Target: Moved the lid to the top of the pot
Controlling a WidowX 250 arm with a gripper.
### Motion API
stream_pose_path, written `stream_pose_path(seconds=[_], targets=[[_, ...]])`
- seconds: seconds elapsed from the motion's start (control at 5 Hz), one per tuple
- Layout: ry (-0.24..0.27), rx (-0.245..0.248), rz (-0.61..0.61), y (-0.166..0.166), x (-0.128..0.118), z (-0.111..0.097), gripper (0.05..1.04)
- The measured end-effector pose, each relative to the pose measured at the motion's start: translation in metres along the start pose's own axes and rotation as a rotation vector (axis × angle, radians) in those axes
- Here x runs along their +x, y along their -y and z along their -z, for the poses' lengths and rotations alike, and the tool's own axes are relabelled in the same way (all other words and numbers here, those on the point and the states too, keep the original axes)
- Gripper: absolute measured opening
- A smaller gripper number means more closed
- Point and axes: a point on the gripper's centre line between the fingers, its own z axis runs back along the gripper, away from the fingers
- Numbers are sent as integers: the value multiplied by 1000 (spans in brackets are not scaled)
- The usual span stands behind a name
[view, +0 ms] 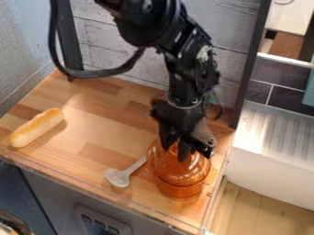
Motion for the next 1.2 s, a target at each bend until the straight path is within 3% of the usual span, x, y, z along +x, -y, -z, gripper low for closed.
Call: stream_pose_path(seconds=[0.2, 0.4, 0.6, 0.8, 1.2], targets=[[1, -4, 13, 4, -1, 1, 389], [-13, -15, 22, 5, -3, 4, 458], [-48, -30, 46, 7, -5, 4, 772], [-55, -28, 26, 3, -6, 4, 1003], [-1, -2, -5, -7, -3, -25, 1000]])
